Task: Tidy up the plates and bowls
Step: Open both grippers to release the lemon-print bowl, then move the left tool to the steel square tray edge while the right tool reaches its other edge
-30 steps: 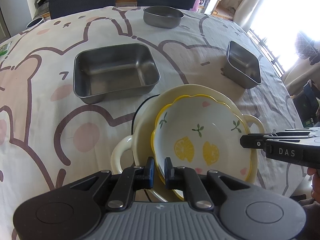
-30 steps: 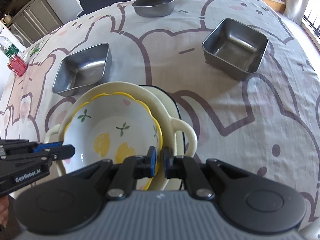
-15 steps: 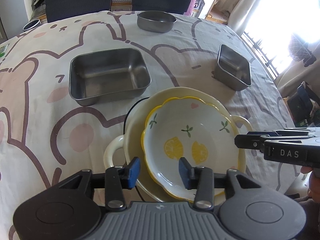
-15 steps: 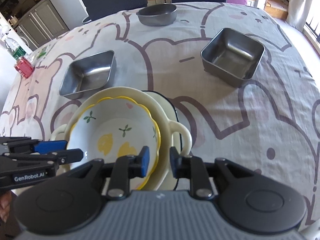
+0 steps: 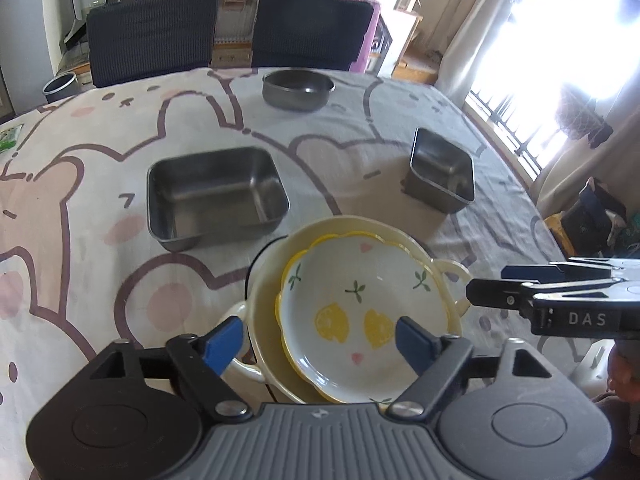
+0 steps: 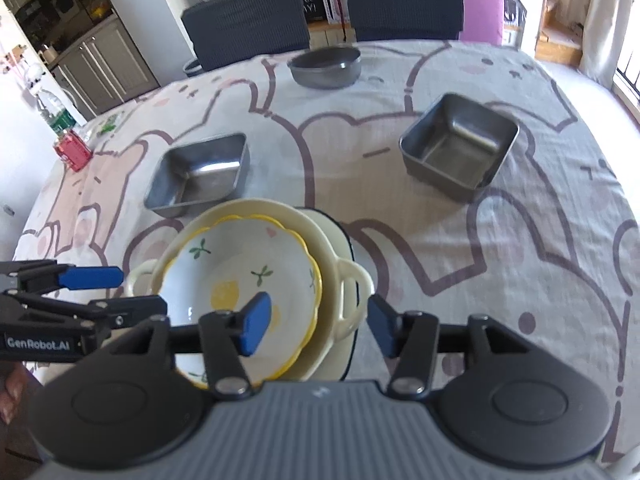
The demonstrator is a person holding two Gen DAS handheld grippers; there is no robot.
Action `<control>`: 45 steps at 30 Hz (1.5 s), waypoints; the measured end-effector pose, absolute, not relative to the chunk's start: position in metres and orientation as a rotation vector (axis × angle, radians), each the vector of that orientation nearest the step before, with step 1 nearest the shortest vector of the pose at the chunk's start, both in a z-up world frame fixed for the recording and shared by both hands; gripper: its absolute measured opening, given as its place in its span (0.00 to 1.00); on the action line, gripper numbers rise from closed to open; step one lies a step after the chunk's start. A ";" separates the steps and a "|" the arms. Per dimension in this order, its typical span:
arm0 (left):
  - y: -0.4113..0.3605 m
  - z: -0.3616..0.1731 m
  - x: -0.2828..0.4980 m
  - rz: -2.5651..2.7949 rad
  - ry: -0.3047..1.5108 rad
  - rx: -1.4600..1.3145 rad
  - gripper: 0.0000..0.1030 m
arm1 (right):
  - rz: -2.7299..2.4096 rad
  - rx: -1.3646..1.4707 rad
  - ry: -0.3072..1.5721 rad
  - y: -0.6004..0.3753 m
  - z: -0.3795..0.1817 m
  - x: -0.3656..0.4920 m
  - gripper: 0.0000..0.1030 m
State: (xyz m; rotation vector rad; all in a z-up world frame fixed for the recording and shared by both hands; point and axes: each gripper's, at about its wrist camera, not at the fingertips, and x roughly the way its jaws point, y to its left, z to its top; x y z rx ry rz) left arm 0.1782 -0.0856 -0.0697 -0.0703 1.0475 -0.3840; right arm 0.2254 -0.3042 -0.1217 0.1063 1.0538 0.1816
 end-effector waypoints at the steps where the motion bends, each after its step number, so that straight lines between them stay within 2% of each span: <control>1: -0.084 -0.067 0.178 -0.380 1.036 -0.071 0.88 | 0.181 0.106 1.040 -0.304 -0.119 0.224 0.67; 4: -0.078 -0.058 0.177 -0.364 0.987 -0.052 0.96 | 0.177 0.105 0.993 -0.305 -0.111 0.219 0.78; 5: -0.075 -0.055 0.179 -0.353 0.970 -0.047 0.96 | 0.176 0.108 0.975 -0.306 -0.108 0.218 0.81; 7: -0.068 -0.051 0.182 -0.329 0.939 -0.048 0.98 | 0.167 0.113 0.941 -0.307 -0.104 0.218 0.92; 10: -0.057 -0.046 0.189 -0.294 0.904 -0.058 1.00 | 0.152 0.145 0.898 -0.310 -0.101 0.220 1.00; 24: -0.005 -0.050 0.240 -0.150 0.851 -0.182 1.00 | 0.087 0.162 0.784 -0.272 -0.105 0.275 1.00; 26: 0.000 -0.052 0.248 -0.151 0.849 -0.210 0.97 | 0.068 0.133 0.790 -0.262 -0.108 0.288 1.00; 28: 0.002 -0.056 0.256 -0.152 0.862 -0.219 0.85 | 0.058 0.116 0.810 -0.252 -0.113 0.302 0.99; 30: 0.000 -0.061 0.263 -0.148 0.880 -0.206 0.78 | 0.068 0.133 0.844 -0.245 -0.119 0.316 0.93; 32: -0.004 -0.066 0.270 -0.148 0.897 -0.183 0.72 | 0.085 0.156 0.887 -0.238 -0.126 0.329 0.81; 34: -0.008 -0.072 0.276 -0.145 0.918 -0.170 0.62 | 0.103 0.154 0.927 -0.230 -0.133 0.343 0.65; 36: -0.011 -0.078 0.282 -0.136 0.932 -0.162 0.57 | 0.125 0.152 0.947 -0.223 -0.140 0.356 0.60; 40: -0.012 -0.091 0.294 -0.119 0.948 -0.166 0.47 | 0.156 0.167 0.971 -0.210 -0.152 0.375 0.41; 45: -0.013 -0.115 0.305 -0.090 1.020 -0.098 0.36 | 0.178 0.144 1.017 -0.196 -0.172 0.392 0.28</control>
